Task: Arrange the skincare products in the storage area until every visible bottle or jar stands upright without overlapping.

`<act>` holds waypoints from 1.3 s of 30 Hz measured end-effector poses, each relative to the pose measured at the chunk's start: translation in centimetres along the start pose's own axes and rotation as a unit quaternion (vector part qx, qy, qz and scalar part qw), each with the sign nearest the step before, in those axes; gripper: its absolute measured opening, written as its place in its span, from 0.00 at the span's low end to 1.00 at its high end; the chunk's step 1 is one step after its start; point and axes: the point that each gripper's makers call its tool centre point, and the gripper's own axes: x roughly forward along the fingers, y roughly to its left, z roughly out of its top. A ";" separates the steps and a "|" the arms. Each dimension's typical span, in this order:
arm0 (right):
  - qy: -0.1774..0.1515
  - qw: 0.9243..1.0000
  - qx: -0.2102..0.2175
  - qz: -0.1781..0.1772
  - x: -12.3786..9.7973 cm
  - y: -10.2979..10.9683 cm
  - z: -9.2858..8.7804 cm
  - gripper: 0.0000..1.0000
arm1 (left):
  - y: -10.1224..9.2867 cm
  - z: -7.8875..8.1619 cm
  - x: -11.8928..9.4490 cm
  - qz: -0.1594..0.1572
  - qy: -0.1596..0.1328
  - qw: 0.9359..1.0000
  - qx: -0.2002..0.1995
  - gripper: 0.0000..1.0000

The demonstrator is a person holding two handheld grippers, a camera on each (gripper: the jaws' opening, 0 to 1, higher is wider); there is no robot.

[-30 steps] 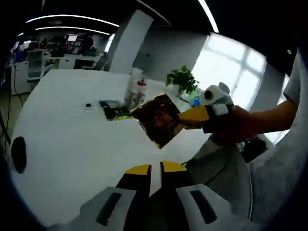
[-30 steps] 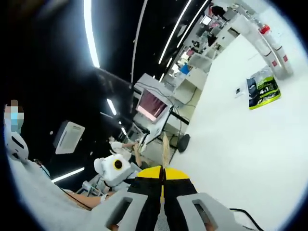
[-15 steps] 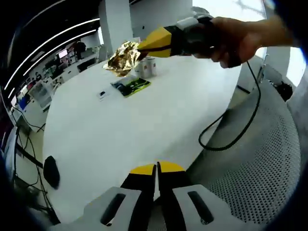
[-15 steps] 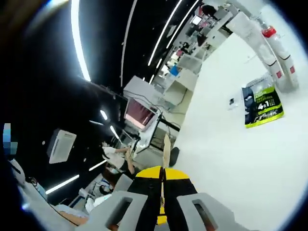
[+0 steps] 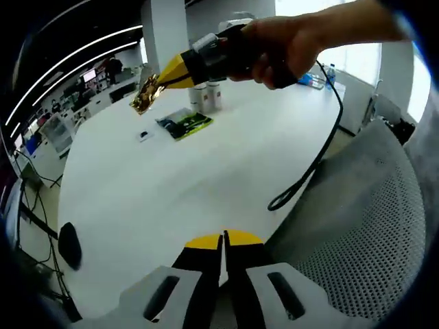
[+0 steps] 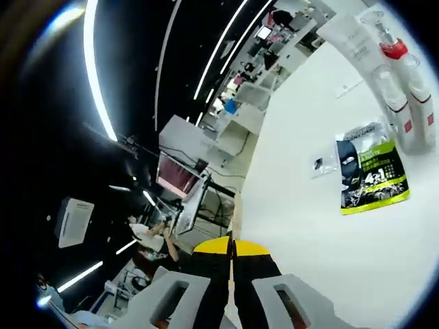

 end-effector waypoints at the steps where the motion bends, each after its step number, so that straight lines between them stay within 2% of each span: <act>1: -0.002 1.000 0.004 -0.004 0.0 -0.3 0.1 0.00 | 0.2 0.2 -0.1 0.003 -0.007 1.000 -0.012 0.00; 4: -0.008 1.000 0.016 -0.013 0.0 -1.2 0.4 0.00 | 0.4 0.4 -0.1 0.005 -0.011 1.000 -0.023 0.00; 9: -0.013 0.999 0.025 -0.027 0.2 -2.1 0.8 0.00 | 0.0 0.3 0.0 0.003 -0.007 1.000 -0.007 0.00; 14: -0.011 0.999 0.029 -0.035 1.1 -2.6 1.2 0.00 | 0.5 -0.1 0.0 0.012 0.002 1.000 -0.008 0.00; 23: 0.018 0.998 0.020 -0.065 3.4 -3.9 0.7 0.00 | 0.2 -0.7 0.3 0.008 0.015 1.000 0.004 0.00; 26: 0.033 0.996 0.010 -0.087 3.8 -4.8 0.4 0.00 | 0.6 -0.6 0.2 0.016 0.012 1.000 0.002 0.00; 39: 0.031 0.993 0.014 -0.112 5.4 -7.0 1.8 0.00 | 0.7 -0.9 0.1 0.017 0.013 1.000 0.012 0.00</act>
